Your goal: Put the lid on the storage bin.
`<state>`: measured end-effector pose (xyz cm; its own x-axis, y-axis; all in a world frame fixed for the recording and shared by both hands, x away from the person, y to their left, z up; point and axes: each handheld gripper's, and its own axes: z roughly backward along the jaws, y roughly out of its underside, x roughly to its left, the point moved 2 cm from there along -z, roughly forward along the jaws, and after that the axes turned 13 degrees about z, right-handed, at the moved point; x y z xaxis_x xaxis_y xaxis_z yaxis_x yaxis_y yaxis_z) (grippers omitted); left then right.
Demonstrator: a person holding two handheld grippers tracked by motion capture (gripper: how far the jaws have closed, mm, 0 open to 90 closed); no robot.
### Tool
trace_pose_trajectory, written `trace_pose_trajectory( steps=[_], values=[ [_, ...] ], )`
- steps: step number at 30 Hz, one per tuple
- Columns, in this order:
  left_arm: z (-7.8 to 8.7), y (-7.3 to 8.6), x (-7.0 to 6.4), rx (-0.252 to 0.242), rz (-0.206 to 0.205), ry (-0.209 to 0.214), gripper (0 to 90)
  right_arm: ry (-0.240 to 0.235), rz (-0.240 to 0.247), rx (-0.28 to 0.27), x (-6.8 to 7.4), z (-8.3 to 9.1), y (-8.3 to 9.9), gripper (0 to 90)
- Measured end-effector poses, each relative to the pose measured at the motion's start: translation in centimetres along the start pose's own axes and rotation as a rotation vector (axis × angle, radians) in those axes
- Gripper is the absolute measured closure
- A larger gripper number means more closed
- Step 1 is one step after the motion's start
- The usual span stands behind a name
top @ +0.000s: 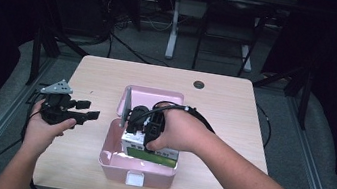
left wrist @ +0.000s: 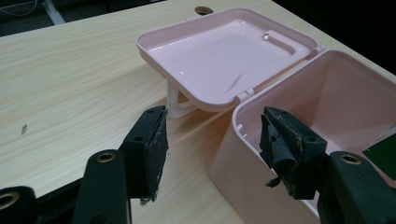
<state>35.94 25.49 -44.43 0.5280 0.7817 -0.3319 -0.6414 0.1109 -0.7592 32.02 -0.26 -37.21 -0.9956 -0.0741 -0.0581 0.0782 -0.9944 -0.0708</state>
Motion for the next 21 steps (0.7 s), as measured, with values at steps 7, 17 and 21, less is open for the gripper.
trace_pose_trajectory(
  steps=[7, 17, 21],
  values=[
    [0.0, 0.0, 0.0, 0.000, -0.002, 0.000, 41.1, -0.016, 0.015, -0.004, 0.3, -0.7, -0.3, 61.4],
    [0.0, 0.0, 0.0, 0.002, -0.001, 0.000, 41.1, -0.022, 0.046, 0.016, 0.7, -2.3, -0.4, 61.4],
    [0.0, 0.0, 0.0, 0.004, -0.004, 0.000, 41.2, -0.024, 0.045, 0.009, 0.8, -2.8, -0.3, 61.4]
  ],
)
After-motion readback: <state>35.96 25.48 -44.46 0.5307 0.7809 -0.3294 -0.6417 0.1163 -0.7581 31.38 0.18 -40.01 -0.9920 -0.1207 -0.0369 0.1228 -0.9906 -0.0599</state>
